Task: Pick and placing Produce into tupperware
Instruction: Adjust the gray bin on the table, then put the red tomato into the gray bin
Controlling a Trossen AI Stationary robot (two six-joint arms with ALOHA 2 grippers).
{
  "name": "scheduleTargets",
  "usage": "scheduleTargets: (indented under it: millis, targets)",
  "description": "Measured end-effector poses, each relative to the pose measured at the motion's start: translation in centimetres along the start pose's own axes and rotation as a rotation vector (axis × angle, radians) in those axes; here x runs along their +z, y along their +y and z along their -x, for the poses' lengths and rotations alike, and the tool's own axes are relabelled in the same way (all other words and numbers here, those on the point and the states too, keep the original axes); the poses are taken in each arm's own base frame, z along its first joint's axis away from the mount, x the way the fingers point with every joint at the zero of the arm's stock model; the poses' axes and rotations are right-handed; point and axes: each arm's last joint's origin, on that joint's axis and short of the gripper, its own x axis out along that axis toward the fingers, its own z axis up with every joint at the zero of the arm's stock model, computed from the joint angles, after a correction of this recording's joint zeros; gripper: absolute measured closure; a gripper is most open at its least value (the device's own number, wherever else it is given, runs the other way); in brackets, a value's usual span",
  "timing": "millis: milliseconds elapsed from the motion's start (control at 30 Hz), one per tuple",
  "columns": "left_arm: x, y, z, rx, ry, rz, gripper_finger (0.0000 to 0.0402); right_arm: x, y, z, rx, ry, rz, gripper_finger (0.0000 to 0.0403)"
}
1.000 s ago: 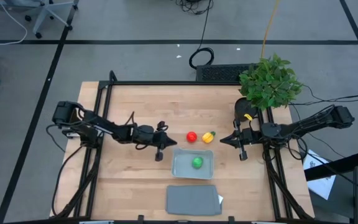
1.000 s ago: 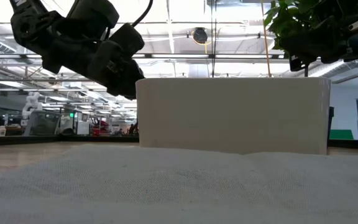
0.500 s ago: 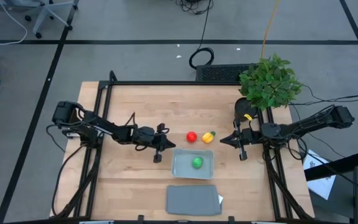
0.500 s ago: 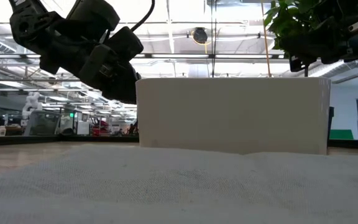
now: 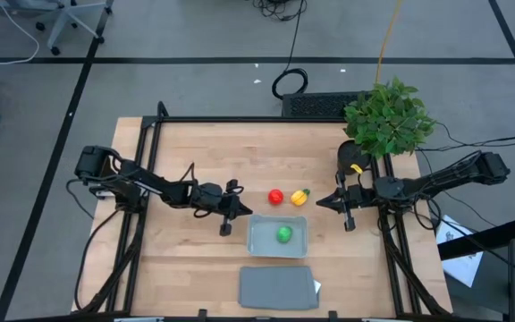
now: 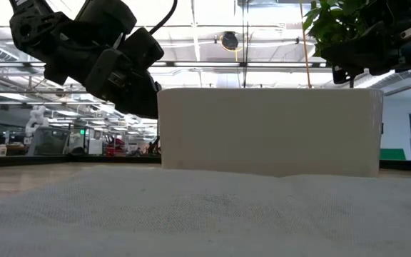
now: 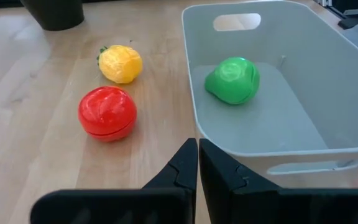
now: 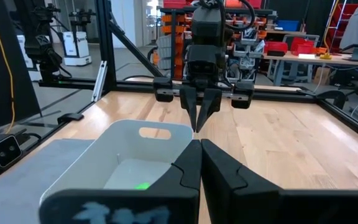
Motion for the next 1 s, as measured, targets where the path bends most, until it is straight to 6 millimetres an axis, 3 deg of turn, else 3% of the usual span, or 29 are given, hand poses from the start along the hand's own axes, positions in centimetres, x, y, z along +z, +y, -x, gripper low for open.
scheduleTargets:
  millis: [200, 467, 700, 1000]
  targets:
    - [0.0, 0.5, 0.0, 0.054, -0.001, 0.006, 0.038, 0.0, 0.0, 0.0, 0.0, -0.001, 0.0, 0.0403]
    - [1.0, 3.0, 0.1, 0.139, -0.003, 0.1, 0.038, 0.0, 0.0, 0.0, 0.0, 0.0, 0.0, 0.0403]
    - [4.3, 5.0, -0.6, 0.181, 0.191, 0.134, 0.038, -0.1, 0.0, 0.0, 0.0, 0.006, 0.0, 0.0403]
    - [9.3, 5.6, -0.6, 0.154, 0.186, -0.015, 0.038, 0.0, 0.0, 0.0, 0.0, -0.003, 0.003, 0.0403]
